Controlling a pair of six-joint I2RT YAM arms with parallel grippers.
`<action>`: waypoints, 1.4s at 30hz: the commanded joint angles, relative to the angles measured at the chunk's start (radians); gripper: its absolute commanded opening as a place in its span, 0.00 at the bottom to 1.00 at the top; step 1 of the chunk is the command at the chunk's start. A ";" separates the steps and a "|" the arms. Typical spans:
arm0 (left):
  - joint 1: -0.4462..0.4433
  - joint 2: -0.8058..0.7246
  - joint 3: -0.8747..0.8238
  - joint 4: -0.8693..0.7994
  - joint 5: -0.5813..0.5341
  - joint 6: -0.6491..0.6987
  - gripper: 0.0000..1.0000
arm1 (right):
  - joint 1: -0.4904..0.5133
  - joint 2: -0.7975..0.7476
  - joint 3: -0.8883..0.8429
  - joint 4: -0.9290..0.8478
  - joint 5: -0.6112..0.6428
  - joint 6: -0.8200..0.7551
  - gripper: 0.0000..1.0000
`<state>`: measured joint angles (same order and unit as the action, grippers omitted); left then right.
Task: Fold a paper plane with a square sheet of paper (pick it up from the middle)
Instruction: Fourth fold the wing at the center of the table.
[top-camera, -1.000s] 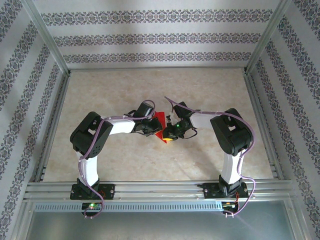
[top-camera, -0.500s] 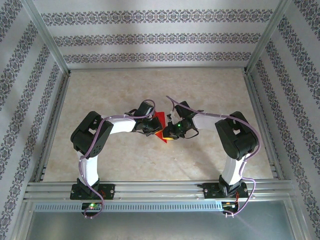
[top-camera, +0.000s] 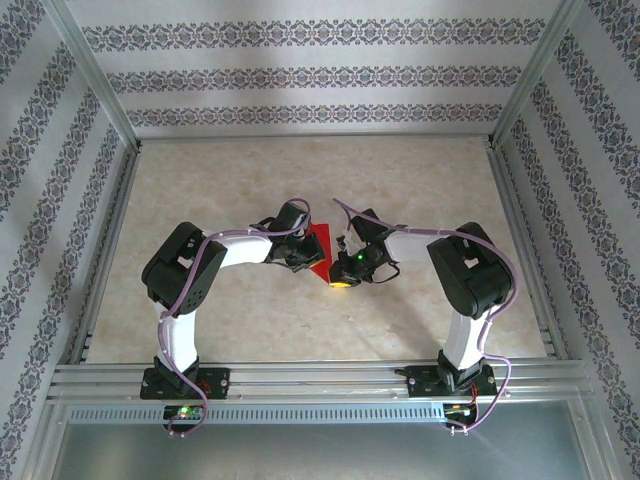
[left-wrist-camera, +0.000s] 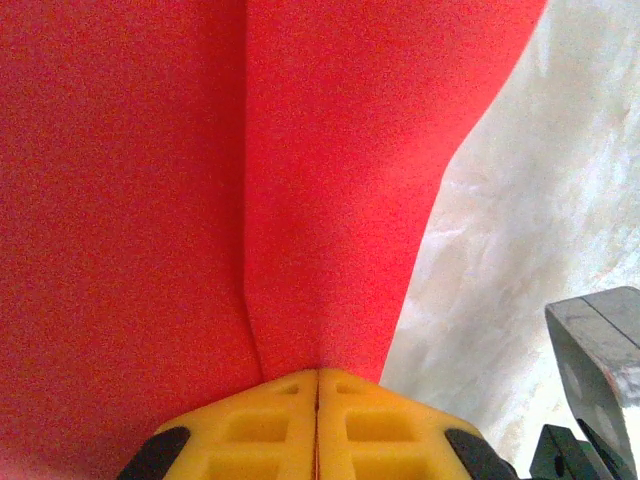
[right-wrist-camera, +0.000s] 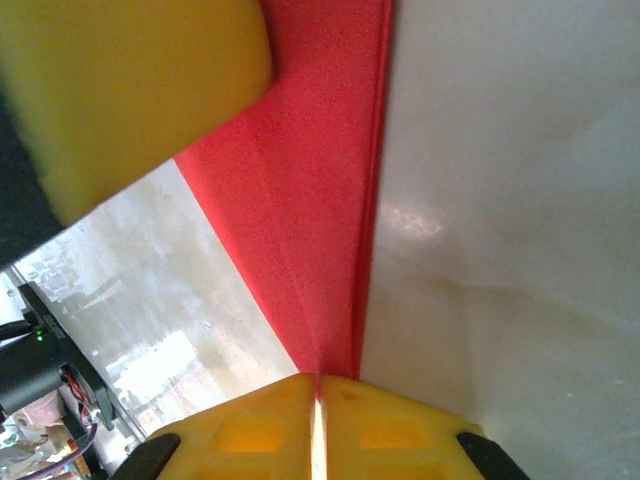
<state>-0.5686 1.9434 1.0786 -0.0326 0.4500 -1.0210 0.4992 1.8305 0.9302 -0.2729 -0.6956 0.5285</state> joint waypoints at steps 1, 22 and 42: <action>-0.005 0.069 -0.013 -0.127 -0.096 -0.014 0.08 | -0.025 -0.118 -0.021 -0.003 0.025 0.013 0.13; -0.003 0.071 -0.010 -0.136 -0.099 -0.034 0.07 | 0.029 -0.023 0.001 0.075 0.087 0.019 0.08; -0.003 0.084 0.002 -0.145 -0.093 -0.039 0.07 | 0.016 -0.022 0.041 0.079 0.033 0.019 0.08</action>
<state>-0.5686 1.9553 1.1023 -0.0555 0.4496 -1.0439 0.4980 1.7565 0.9600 -0.1799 -0.6586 0.5507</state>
